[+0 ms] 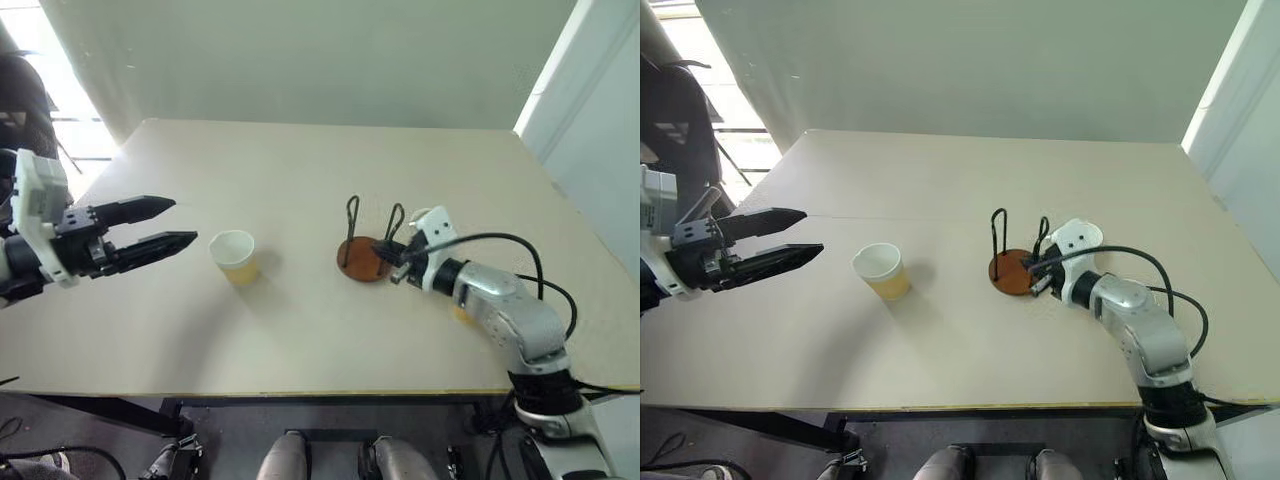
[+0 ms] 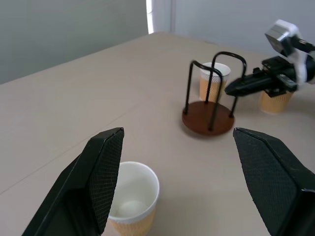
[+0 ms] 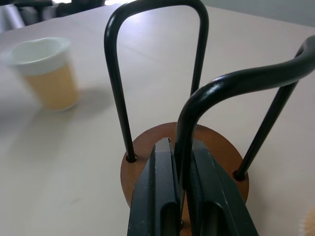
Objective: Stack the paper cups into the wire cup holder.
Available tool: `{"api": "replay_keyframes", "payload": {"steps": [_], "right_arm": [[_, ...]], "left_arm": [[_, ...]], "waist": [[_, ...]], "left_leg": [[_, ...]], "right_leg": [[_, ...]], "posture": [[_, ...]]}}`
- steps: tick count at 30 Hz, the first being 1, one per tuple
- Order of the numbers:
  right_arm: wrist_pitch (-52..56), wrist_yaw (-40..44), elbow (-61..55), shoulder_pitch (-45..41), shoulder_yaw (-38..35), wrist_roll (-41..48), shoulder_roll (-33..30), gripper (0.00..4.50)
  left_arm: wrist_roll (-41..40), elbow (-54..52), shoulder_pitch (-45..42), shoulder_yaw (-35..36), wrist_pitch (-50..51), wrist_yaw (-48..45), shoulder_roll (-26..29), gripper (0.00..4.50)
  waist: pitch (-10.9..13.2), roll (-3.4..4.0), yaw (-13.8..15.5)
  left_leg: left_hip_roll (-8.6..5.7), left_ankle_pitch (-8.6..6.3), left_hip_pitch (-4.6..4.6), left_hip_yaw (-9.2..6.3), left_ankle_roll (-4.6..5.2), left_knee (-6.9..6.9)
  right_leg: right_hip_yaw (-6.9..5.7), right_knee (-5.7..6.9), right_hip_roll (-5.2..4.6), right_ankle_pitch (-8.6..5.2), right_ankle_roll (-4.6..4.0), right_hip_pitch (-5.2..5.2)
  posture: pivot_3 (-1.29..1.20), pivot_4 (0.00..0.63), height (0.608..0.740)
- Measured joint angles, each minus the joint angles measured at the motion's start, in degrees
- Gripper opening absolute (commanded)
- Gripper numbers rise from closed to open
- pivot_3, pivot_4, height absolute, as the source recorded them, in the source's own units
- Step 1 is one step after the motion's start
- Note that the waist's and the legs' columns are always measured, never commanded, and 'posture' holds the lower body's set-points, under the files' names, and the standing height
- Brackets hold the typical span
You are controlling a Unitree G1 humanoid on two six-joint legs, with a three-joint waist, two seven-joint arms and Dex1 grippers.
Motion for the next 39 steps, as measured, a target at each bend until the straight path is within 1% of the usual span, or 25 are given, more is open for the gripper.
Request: {"api": "replay_keyframes", "payload": {"steps": [7,15,25,31,36,39], "right_arm": [[3.97,0.47,-7.99,5.07,0.31,3.57,-0.56,0.04],[5.04,0.05,-13.02,9.41,2.4,4.72,-0.58,0.04],[3.85,-0.66,-13.72,13.07,3.73,4.5,-0.6,0.04],[-0.07,1.24,-13.71,15.14,4.61,4.63,-1.3,0.04],[-2.15,1.7,-13.17,15.19,4.71,4.56,-1.41,0.04],[-2.54,1.76,-13.07,15.19,4.71,4.6,-1.43,0.79]], "left_arm": [[0.33,2.49,-3.03,-2.88,-0.04,-1.8,0.62,3.82],[1.48,5.33,-6.7,-6.43,-0.11,-3.69,1.26,3.82],[3.06,8.05,-10.27,-10.04,-0.57,-5.75,1.45,3.82],[3.83,9.45,-11.97,-11.47,-1.22,-6.71,1.46,3.82],[4.08,9.91,-12.79,-12.0,-1.33,-6.89,1.46,3.82],[4.1,9.91,-12.79,-12.0,-1.35,-6.88,1.45,3.82]], "waist": [[0.0,0.0,-0.02],[-0.01,-0.01,0.2],[-0.01,-0.02,0.19],[-0.01,-0.02,0.22],[-0.01,-0.03,0.2],[-0.01,-0.03,0.2]], "left_leg": [[-0.01,0.2,-0.01,0.0,0.17,0.02],[-0.01,0.25,-0.07,0.0,0.21,0.02],[-0.02,0.26,-0.11,0.0,0.19,0.01],[-0.04,0.25,-0.12,-0.01,0.2,0.02],[-0.04,0.26,-0.09,-0.01,0.22,0.02],[-0.04,0.27,-0.09,-0.01,0.23,0.02]], "right_leg": [[0.02,-0.06,0.0,-0.04,0.07,0.09],[0.02,-0.06,0.01,-0.03,0.11,0.11],[0.03,-0.09,0.01,-0.15,0.37,0.12],[0.04,-0.09,0.01,-0.2,0.5,0.16],[0.05,-0.1,0.01,-0.2,0.52,0.2],[0.05,-0.09,0.01,-0.23,0.56,0.21]], "posture": [[0.0,0.15,0.74],[0.0,0.15,0.74],[0.0,0.15,0.74],[0.0,0.15,0.74],[0.0,0.15,0.74],[0.0,0.15,0.74]]}}
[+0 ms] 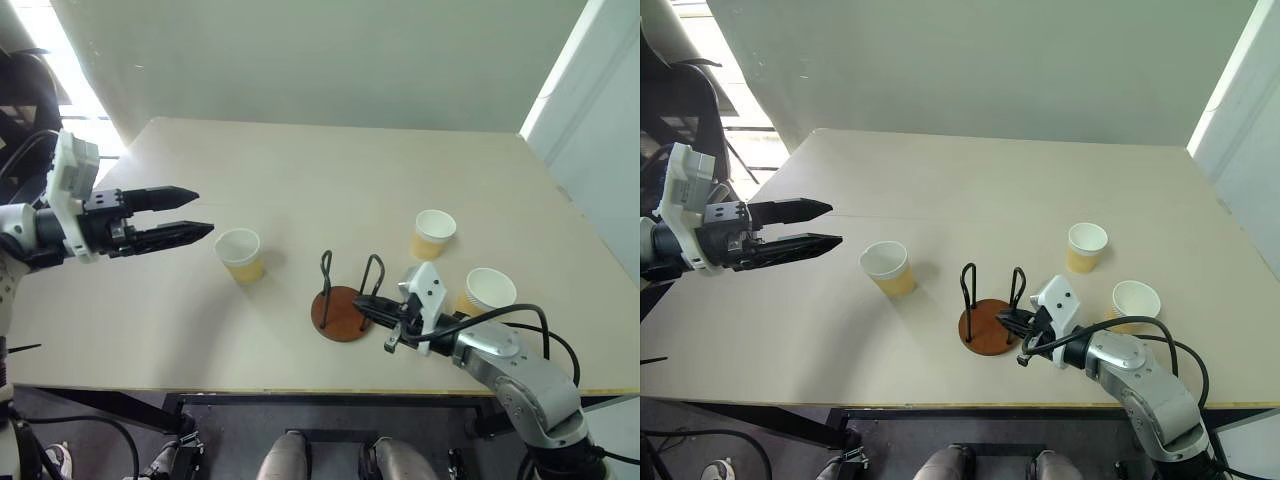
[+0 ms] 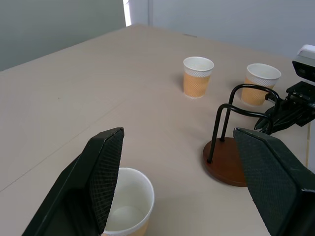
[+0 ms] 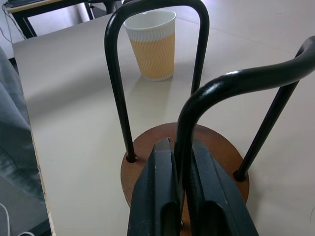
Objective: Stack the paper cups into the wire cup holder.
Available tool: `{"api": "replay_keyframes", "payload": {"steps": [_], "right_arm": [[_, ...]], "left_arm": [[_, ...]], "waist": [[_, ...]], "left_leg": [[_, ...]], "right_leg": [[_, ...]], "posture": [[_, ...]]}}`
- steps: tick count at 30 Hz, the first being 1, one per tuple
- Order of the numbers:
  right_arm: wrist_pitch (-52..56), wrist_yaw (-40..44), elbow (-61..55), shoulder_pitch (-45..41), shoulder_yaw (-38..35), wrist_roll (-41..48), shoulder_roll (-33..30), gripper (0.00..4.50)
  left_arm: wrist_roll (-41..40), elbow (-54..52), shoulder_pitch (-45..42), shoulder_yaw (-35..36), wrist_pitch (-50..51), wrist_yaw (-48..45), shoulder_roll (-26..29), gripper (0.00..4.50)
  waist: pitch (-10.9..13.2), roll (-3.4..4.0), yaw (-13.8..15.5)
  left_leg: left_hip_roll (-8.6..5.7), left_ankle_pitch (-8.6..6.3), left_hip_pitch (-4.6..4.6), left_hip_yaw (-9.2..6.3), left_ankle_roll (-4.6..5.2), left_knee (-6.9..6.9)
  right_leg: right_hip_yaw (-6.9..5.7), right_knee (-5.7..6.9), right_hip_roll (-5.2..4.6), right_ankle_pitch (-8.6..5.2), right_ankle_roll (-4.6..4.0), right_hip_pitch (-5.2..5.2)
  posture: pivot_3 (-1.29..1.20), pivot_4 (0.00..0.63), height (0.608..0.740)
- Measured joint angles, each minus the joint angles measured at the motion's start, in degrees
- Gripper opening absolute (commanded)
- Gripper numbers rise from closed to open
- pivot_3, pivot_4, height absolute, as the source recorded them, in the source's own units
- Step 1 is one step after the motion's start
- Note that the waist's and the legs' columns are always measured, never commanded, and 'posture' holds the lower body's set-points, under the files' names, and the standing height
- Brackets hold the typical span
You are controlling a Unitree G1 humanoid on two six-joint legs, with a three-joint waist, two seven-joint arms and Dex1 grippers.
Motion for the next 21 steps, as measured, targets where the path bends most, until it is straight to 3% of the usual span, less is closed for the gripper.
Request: {"api": "replay_keyframes", "payload": {"steps": [7,15,21], "right_arm": [[-0.85,0.29,0.03,0.01,0.0,0.44,-0.51,3.19],[2.49,2.87,-0.52,-2.61,-3.95,6.21,-4.02,3.19],[4.49,8.22,-3.68,-3.25,-8.0,10.56,-14.24,3.19]], "left_arm": [[0.01,-0.11,0.01,0.0,-0.02,0.14,-0.25,3.82],[0.08,-0.05,-0.04,-0.05,-0.04,0.04,-0.25,3.82],[0.94,0.85,-0.99,-0.77,-0.86,-0.24,-0.4,3.82]], "waist": [[0.0,0.0,0.0],[0.0,0.0,0.0],[-0.02,-0.04,0.28]], "left_leg": [[-0.01,0.01,0.01,0.0,0.01,0.0],[-0.02,0.04,0.01,0.0,0.04,0.01],[-0.06,0.03,0.01,-0.01,0.04,0.01]], "right_leg": [[0.0,-0.01,0.0,-0.01,0.01,0.04],[0.01,-0.03,0.0,-0.11,0.21,0.08],[0.01,-0.08,-0.02,-0.11,0.19,0.15]], "posture": [[0.0,0.15,0.74],[0.0,0.15,0.74],[0.0,0.15,0.74]]}}
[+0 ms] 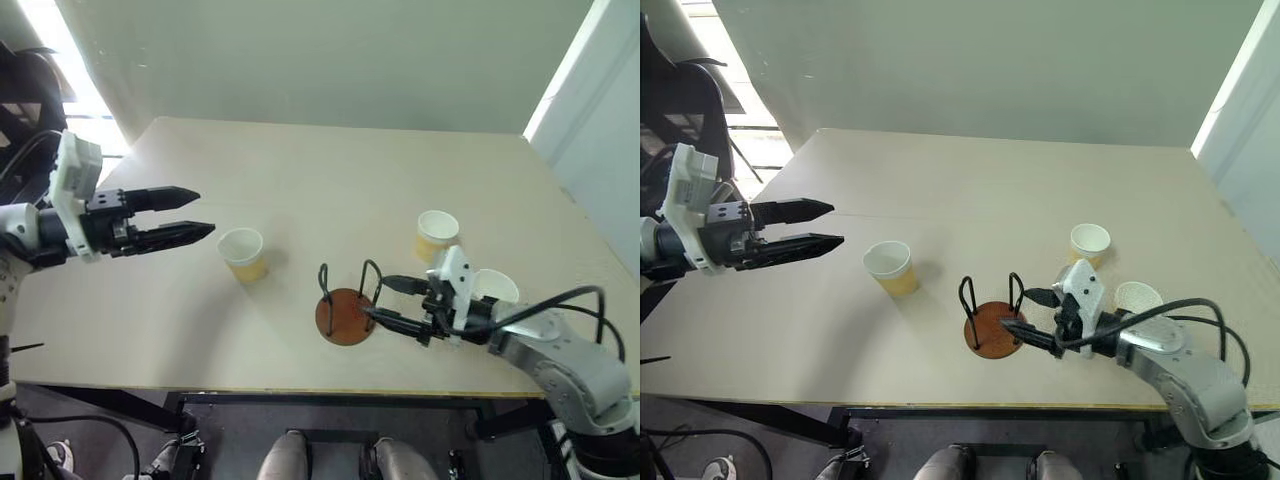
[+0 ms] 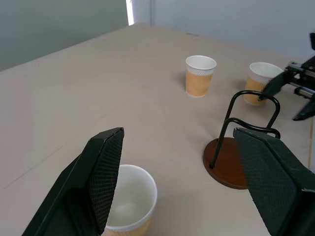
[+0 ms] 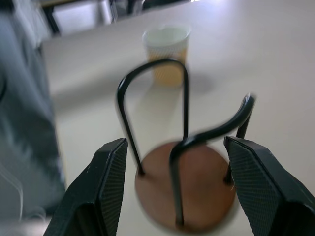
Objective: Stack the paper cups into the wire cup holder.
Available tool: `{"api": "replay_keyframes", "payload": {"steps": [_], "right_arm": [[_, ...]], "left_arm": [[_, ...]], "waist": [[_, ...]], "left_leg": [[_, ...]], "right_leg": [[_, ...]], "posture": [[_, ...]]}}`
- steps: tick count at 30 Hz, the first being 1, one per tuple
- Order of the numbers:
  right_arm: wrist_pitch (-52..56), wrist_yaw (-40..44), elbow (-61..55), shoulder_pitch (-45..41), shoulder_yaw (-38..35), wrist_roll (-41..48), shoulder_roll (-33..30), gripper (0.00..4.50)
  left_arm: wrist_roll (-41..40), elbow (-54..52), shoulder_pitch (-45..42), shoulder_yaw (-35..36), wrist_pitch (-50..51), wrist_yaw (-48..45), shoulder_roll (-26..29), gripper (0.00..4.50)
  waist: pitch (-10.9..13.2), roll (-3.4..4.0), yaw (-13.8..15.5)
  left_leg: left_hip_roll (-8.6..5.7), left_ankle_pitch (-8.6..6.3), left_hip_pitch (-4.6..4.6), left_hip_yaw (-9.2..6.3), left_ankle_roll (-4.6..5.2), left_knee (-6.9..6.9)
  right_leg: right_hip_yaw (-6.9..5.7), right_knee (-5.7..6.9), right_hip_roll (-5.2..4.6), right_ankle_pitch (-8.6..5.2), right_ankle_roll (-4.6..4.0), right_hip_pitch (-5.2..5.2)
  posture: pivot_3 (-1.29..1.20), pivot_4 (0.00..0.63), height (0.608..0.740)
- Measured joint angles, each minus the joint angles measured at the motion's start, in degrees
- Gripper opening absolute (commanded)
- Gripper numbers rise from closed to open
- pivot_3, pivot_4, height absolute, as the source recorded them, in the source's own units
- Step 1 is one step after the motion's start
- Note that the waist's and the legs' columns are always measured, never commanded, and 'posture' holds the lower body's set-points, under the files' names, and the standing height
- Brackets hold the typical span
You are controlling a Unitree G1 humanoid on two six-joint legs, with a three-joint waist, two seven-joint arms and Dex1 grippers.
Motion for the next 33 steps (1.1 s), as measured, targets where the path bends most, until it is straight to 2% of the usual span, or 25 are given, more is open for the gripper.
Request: {"api": "replay_keyframes", "payload": {"steps": [5,9,14,18,24,33], "right_arm": [[-0.43,6.39,0.2,-0.75,-5.39,1.54,-10.22,3.19],[-2.99,10.99,3.45,-1.87,-7.55,1.32,-15.34,3.19],[-6.81,15.14,10.76,-6.74,-11.63,-0.32,-21.66,3.19],[-10.01,17.93,15.76,-6.62,-11.55,-3.05,-24.0,3.19],[-12.88,23.99,17.37,-3.81,-11.76,-3.57,-26.74,3.19],[-14.53,25.37,18.3,-2.97,-8.24,-7.67,-27.16,3.19]], "left_arm": [[0.89,2.38,-2.25,-2.13,-1.54,-1.32,-1.38,3.82],[1.56,3.44,-3.41,-3.42,-2.36,-2.43,-1.97,3.82],[1.37,2.99,-3.71,-4.15,-1.59,-5.2,-1.7,3.82],[0.31,-1.11,-1.53,-4.29,-0.05,-8.12,-0.13,3.82],[-1.38,-6.92,2.64,-4.18,1.35,-11.45,1.82,3.82],[-7.57,-12.52,-4.92,-3.85,4.06,-8.18,-0.86,3.82]], "waist": [[0.0,-0.02,0.07],[0.02,-0.01,0.08],[0.01,-0.03,0.03],[0.01,-0.02,0.03],[0.01,-0.02,0.05],[0.04,0.04,0.19]], "left_leg": [[-0.06,0.0,-0.01,0.0,0.0,0.0],[-0.09,0.01,-0.04,0.0,0.03,0.01],[-0.11,-0.02,-0.03,0.0,0.12,0.01],[-0.13,-0.1,-0.05,0.01,0.31,0.03],[-0.13,-0.19,-0.05,0.01,0.51,0.04],[-0.15,-0.26,-0.03,0.02,0.85,0.33]], "right_leg": [[0.01,-0.01,-0.03,-0.07,0.13,0.02],[0.01,-0.02,-0.04,-0.26,0.57,0.01],[0.05,-0.02,-0.04,-0.3,0.71,0.02],[0.06,-0.01,-0.07,-0.13,1.03,0.02],[0.05,0.03,-0.06,-0.23,0.83,0.03],[0.06,0.05,-0.08,-0.21,0.83,0.16]], "posture": [[0.0,0.15,0.74],[0.0,0.15,0.74],[0.0,0.15,0.74],[0.0,0.15,0.74],[0.0,0.15,0.74],[0.0,0.15,0.74]]}}
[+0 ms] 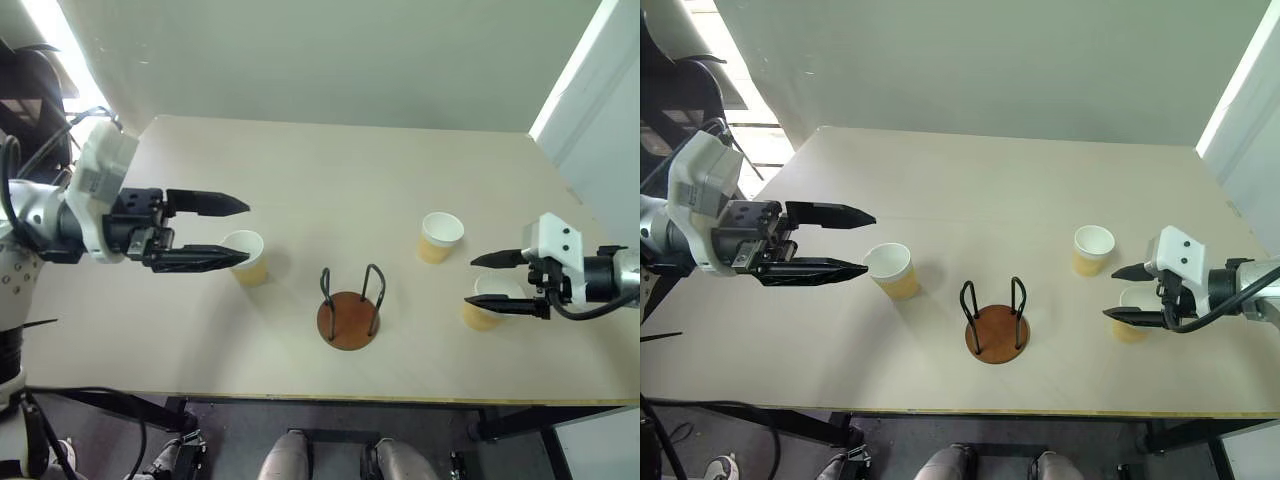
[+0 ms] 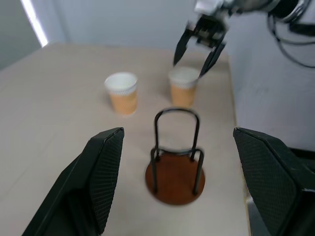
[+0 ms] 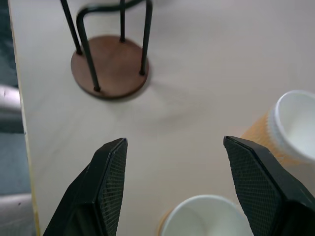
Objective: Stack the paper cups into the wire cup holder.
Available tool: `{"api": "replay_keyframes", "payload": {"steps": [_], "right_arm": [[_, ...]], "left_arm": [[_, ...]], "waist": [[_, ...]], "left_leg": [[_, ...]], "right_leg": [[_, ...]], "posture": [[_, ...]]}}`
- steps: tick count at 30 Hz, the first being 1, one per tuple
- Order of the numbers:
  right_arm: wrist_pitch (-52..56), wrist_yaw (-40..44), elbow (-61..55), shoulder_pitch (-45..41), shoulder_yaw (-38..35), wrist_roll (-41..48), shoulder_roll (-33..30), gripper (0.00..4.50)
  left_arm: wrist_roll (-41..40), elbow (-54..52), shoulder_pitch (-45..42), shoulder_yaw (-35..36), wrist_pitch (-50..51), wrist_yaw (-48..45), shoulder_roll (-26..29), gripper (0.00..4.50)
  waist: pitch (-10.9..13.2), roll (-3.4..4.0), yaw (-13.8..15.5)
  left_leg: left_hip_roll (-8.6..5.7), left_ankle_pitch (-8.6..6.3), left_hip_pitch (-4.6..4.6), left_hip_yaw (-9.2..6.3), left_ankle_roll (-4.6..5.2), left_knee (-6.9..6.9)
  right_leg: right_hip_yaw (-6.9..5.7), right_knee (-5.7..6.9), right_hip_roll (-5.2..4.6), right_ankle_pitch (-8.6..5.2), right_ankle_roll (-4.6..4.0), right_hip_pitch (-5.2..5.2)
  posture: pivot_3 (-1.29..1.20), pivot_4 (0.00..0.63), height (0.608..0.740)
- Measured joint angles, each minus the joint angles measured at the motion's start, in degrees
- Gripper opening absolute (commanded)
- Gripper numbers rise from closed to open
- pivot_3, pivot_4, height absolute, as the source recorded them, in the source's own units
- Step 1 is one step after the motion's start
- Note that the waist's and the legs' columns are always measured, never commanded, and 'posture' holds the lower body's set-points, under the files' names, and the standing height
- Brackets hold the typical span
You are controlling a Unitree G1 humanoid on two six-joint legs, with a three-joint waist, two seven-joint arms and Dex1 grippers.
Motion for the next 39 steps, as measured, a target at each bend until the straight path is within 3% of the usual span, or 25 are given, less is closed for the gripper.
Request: {"api": "replay_keyframes", "payload": {"steps": [15,31,34,39], "right_arm": [[-2.95,0.39,2.54,4.4,0.76,-5.97,-1.09,3.19],[-7.28,-0.67,8.41,0.79,9.59,-15.49,2.48,3.19],[-8.22,-0.89,9.71,-0.08,11.32,-17.27,3.4,2.56],[-9.17,-0.91,10.28,-0.35,11.96,-18.76,3.74,0.85]], "left_arm": [[-3.63,-2.22,0.04,-1.0,3.06,1.4,-2.14,3.82],[-4.11,-3.52,1.8,-0.11,3.65,3.42,-1.84,3.82],[-4.23,-3.7,1.99,0.2,3.71,3.88,-1.73,3.82],[-4.54,-4.28,2.95,0.28,3.96,4.06,-1.58,3.82]], "waist": [[0.01,0.02,-0.04],[0.01,0.02,-0.09],[0.02,0.03,-0.06],[0.02,0.03,-0.06]], "left_leg": [[-0.01,-0.33,0.07,-0.01,0.35,0.59],[0.0,-0.27,0.09,-0.01,0.55,0.59],[0.0,-0.27,0.08,-0.01,0.56,0.59],[0.0,-0.31,0.08,-0.01,0.54,0.59]], "right_leg": [[0.0,0.0,-0.02,0.01,0.04,0.35],[0.0,0.0,-0.02,0.02,0.12,0.35],[0.0,0.0,-0.02,0.02,0.12,0.35],[0.0,0.0,-0.02,0.01,0.09,0.35]], "posture": [[0.0,0.15,0.74],[0.0,0.15,0.74],[0.0,0.15,0.74],[0.0,0.15,0.74]]}}
